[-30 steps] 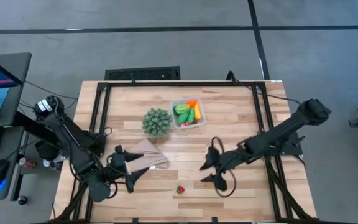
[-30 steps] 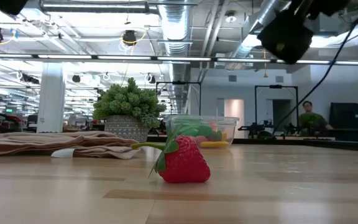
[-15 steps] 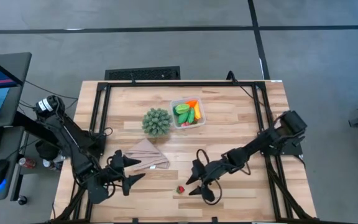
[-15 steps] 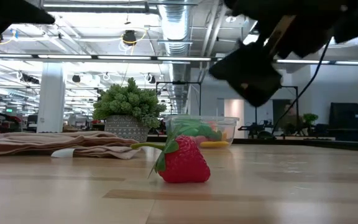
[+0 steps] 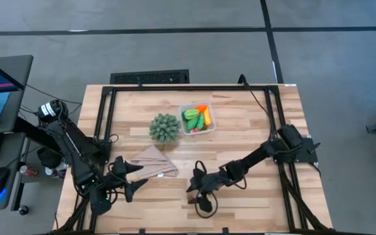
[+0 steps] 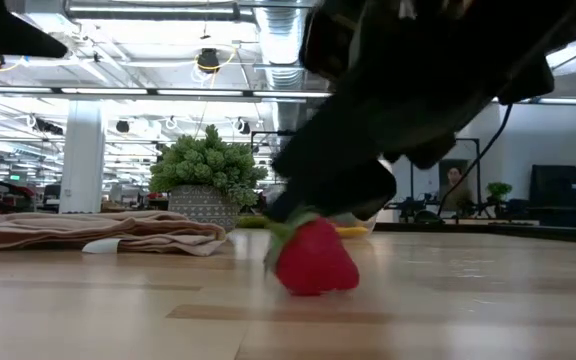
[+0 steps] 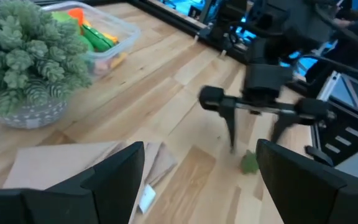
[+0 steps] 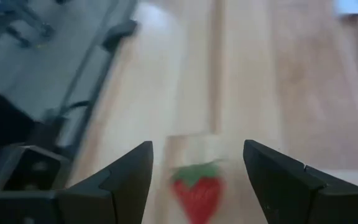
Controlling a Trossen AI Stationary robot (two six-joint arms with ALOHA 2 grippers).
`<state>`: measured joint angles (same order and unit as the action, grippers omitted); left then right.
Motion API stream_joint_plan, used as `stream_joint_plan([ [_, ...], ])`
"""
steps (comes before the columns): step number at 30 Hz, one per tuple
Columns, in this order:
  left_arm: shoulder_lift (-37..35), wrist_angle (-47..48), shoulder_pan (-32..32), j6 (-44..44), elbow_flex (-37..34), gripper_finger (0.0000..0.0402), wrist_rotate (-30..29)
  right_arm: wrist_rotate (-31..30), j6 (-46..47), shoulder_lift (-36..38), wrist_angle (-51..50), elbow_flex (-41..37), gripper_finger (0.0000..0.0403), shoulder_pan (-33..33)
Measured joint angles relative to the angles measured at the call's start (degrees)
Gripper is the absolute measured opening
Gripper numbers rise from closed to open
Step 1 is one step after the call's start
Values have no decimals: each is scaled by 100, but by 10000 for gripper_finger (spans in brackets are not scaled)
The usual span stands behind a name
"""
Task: Pick and placing Produce into tupperware
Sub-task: Put the strawberry into the transparent bin
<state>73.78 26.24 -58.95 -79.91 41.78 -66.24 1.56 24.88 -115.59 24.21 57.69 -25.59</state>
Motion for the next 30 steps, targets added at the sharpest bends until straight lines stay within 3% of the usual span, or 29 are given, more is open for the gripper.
stream_joint_plan([
  [5,0,58,3,-7,0,300,12,24,2,67,-149,-9,244,117],
  [14,0,202,-1,-150,0,300,-6,640,10,68,-414,-11,244,79],
  [30,2,289,-1,-201,2,300,-7,287,-141,41,-709,-11,244,-28],
])
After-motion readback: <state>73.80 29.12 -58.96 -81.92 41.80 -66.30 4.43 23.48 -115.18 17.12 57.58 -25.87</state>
